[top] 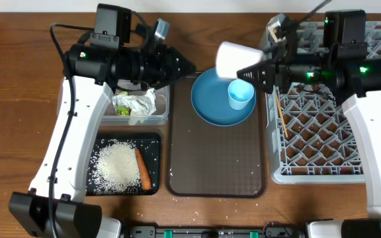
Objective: Sort waste into correct bins and load items into the dishwasher rack
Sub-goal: 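Carry the pink cup right and place it upside down in the rack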
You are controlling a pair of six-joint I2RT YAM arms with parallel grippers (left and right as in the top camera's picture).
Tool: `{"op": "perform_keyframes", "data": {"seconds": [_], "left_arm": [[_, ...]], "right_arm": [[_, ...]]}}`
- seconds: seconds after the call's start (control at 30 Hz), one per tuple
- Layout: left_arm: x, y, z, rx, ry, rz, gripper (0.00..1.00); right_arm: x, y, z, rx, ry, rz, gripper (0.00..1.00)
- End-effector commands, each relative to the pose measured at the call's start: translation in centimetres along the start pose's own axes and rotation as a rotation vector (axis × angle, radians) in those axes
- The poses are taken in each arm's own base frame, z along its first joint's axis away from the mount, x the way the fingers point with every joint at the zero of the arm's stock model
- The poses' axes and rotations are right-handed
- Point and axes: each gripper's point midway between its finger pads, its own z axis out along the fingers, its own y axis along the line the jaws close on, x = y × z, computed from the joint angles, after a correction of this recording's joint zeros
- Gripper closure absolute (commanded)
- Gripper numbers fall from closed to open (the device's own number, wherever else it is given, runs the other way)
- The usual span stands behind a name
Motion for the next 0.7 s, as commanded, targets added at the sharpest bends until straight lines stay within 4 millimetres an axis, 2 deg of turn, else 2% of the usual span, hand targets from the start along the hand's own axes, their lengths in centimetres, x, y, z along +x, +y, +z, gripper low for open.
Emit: {"op": "perform_keyframes", "data": {"seconds": [0.0, 0.13, 0.23, 0.37, 0.43, 0.53, 0.67], "left_arm": [[-0.8, 3.1, -0.1, -0.164, -0.053, -0.008, 0.57], [-0.9, 4.8, -0.5, -0.262, -0.075, -0.025, 0.43], [-1.0, 5.5, -0.6, -0.3, -0.085, -0.029, 0.39], [-1.1, 5.6, -0.7, -0.308, -0.089, -0.029, 0.34], [-1.1, 5.6, -0.7, -0.308, -0.089, -0.029, 0.25], [-1.1, 5.6, -0.7, -0.308, -0.089, -0.029, 0.18], [-1.1, 5.6, -0.7, -0.308, -0.089, -0.029, 0.14]], "right_arm": [[1.5, -7.1, -2.8, 0.434, 0.03, 0.211, 0.64], [4.6, -10.9, -6.1, 0.7, 0.105, 0.326, 0.65], [6.2, -12.5, -8.3, 0.829, 0.15, 0.364, 0.65], [7.7, -14.2, -11.0, 0.957, 0.183, 0.41, 0.65], [8.4, -14.8, -12.3, 1.017, 0.19, 0.447, 0.65], [9.1, -15.3, -13.3, 1.05, 0.202, 0.475, 0.66], [9.5, -15.9, -13.8, 1.06, 0.204, 0.497, 0.67]]}}
